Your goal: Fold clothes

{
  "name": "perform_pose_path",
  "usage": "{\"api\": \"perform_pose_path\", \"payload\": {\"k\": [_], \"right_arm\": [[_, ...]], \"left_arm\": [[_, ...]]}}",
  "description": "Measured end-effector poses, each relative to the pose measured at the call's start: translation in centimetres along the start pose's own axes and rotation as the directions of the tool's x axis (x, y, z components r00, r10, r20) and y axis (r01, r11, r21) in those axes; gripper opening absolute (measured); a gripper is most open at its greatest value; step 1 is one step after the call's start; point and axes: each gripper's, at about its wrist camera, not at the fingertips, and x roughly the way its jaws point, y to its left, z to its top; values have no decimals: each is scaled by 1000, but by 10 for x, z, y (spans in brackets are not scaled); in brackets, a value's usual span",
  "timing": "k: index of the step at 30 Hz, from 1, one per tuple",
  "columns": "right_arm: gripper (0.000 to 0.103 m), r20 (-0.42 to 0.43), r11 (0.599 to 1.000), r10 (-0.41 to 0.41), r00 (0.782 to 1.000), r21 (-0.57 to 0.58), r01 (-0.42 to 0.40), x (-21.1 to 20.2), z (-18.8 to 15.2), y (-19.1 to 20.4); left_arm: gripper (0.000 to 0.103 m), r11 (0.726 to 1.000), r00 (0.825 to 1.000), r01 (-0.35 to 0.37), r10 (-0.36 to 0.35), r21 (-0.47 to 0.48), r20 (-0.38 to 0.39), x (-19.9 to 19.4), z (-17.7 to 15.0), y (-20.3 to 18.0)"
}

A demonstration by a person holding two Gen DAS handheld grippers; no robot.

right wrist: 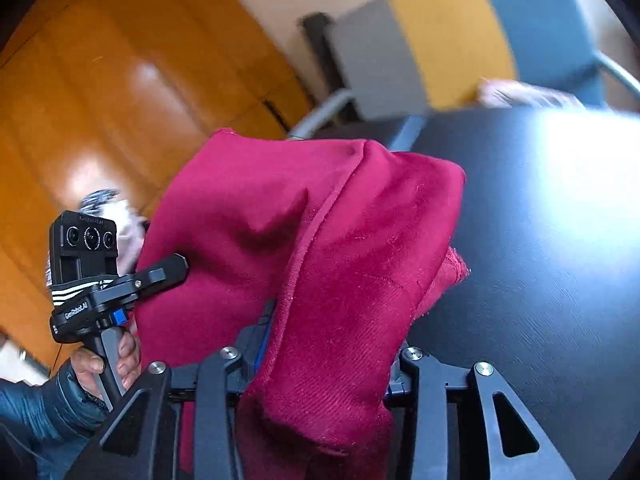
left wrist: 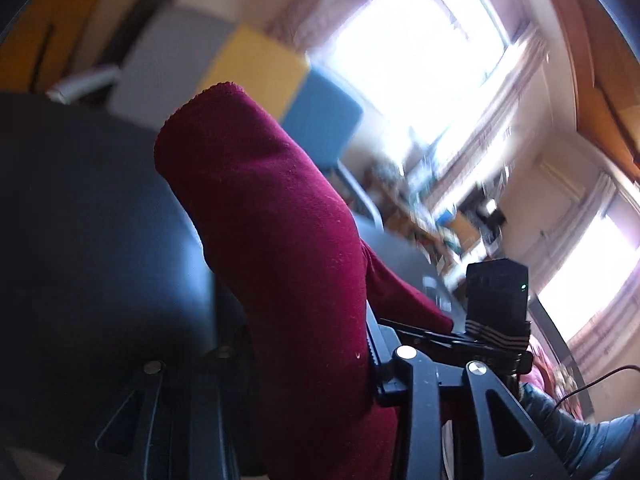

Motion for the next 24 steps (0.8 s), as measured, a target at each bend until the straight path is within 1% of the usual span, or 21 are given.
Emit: {"api": "perform_pose_path", "payload": {"k": [1, 2, 3, 4, 5, 6, 7, 8, 9, 10, 11, 12, 14, 16, 18, 19, 20, 21, 22, 23, 24], "right_arm": [[41, 11, 999, 35, 999, -40, -35, 5, 13, 18], [41, 15, 996, 63, 998, -67, -62, 10, 21, 31], [41, 21, 987, 117, 993, -118, -114, 18, 38, 55], [41, 22, 977, 156, 988, -154, -151, 25, 51, 73], [41, 19, 961, 200, 980, -196, -193, 32, 65, 94], [41, 11, 936, 259, 966, -251, -248, 42, 82, 122], [41, 1, 909, 309, 951, -294, -295, 51, 97, 146], [41, -11, 878, 358, 934, -335, -341, 59, 112, 171], [41, -27, 843, 411, 911, -369, -391, 68, 126, 198], [41, -46, 803, 462, 886, -402, -440, 77, 141, 226], [41, -66, 760, 510, 857, -432, -486, 86, 155, 253], [41, -95, 703, 561, 822, -470, -534, 97, 170, 289], [41, -147, 616, 626, 765, -508, -602, 117, 191, 343], [40, -207, 569, 644, 737, -513, -642, 144, 197, 380], [41, -267, 522, 657, 705, -514, -680, 171, 203, 416], [41, -296, 497, 662, 689, -514, -699, 184, 207, 434], [41, -332, 494, 644, 689, -508, -706, 208, 207, 446], [41, -380, 507, 600, 704, -501, -702, 239, 201, 456], [41, -414, 518, 555, 722, -507, -689, 259, 194, 461], [43, -448, 542, 489, 749, -516, -663, 287, 180, 464], [46, -465, 559, 466, 753, -505, -658, 302, 168, 461]], "left_arm": [[39, 999, 998, -32, 31, 4, 56, -27, 7, -1], [39, 998, 992, -63, 62, 6, 111, -55, 13, -2], [39, 995, 982, -95, 93, 6, 166, -82, 20, -3], [39, 992, 968, -127, 123, 5, 221, -110, 26, -4], [39, 987, 949, -158, 152, 2, 275, -137, 33, -6], [39, 982, 927, -189, 180, -3, 328, -165, 39, -7], [39, 975, 902, -221, 208, -10, 380, -192, 45, -8], [39, 964, 867, -266, 247, -17, 432, -220, 50, -11], [39, 950, 828, -311, 285, -28, 482, -247, 54, -14], [39, 935, 785, -353, 320, -41, 530, -275, 58, -17], [39, 918, 745, -392, 354, -58, 566, -298, 61, -20], [39, 900, 700, -428, 390, -86, 599, -322, 65, -21], [39, 864, 624, -477, 463, -161, 630, -362, 70, -18], [39, 822, 542, -518, 531, -239, 651, -402, 74, -14], [39, 786, 508, -522, 599, -332, 620, -424, 74, 3], [39, 756, 492, -522, 645, -395, 585, -430, 70, 19], [39, 725, 494, -516, 687, -456, 533, -431, 65, 42], [39, 689, 497, -510, 724, -514, 478, -433, 59, 65], [39, 650, 501, -504, 756, -569, 421, -434, 54, 88], [41, 622, 513, -488, 772, -613, 374, -432, 44, 116], [42, 618, 524, -467, 769, -633, 365, -432, 39, 130]]}}
